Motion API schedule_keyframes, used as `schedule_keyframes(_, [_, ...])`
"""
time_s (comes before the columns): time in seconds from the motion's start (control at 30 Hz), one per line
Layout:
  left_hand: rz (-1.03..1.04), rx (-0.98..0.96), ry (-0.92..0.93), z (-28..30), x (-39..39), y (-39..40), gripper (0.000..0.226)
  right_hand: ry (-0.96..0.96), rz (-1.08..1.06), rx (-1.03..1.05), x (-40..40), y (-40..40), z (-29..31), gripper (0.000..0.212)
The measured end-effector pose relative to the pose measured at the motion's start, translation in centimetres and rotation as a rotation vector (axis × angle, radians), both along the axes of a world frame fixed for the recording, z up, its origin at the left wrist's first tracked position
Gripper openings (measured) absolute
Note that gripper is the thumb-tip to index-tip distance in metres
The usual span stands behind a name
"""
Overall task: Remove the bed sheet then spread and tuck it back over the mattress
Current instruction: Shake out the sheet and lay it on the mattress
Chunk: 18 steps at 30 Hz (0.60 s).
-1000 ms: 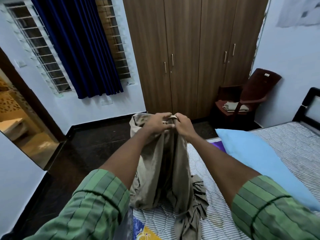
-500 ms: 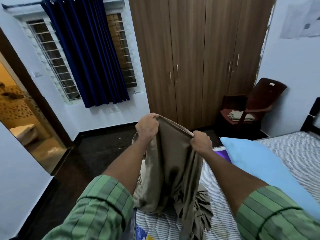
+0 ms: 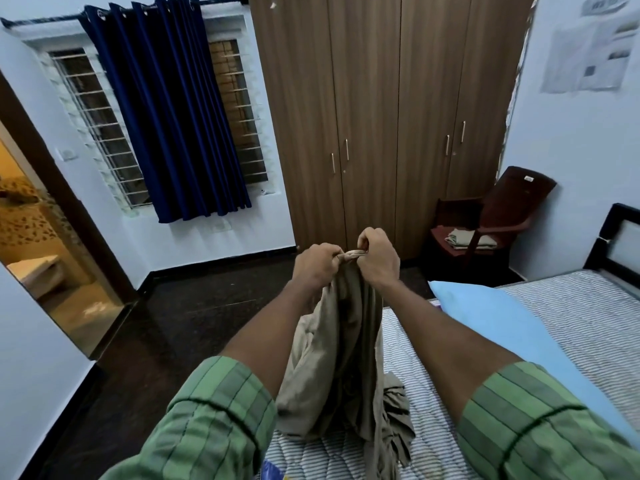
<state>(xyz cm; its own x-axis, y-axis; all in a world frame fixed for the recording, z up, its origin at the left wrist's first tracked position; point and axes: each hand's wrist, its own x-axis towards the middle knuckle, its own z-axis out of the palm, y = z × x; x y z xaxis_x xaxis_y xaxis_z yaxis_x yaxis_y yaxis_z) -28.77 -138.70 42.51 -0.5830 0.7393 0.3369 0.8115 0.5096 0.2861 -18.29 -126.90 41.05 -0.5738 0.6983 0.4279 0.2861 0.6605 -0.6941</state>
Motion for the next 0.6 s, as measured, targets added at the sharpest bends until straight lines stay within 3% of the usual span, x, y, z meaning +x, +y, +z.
schedule_keyframes(0.17, [-0.081,-0.078,0.107,0.5,-0.8,-0.5,0.019,0.003,0.096,-0.167,0.9,0.8,-1.7,0.026])
schedule_keyframes(0.33, [-0.074,-0.048,0.163,0.4,0.0,-0.1,0.027,-0.011,0.117,-0.209,2.1,1.0,-3.4,0.028])
schedule_keyframes(0.4, [-0.064,-0.064,0.080,0.5,0.2,0.1,0.032,-0.053,0.142,-0.237,2.2,1.3,-4.2,0.024])
schedule_keyframes(0.5, [-0.153,-0.128,-0.138,0.5,0.3,0.5,0.012,-0.053,0.119,-0.243,2.6,1.5,-4.5,0.018])
schedule_keyframes(0.6, [-0.269,-0.199,-0.265,0.0,0.4,1.1,0.028,-0.050,0.192,-0.272,2.6,1.7,-3.7,0.020])
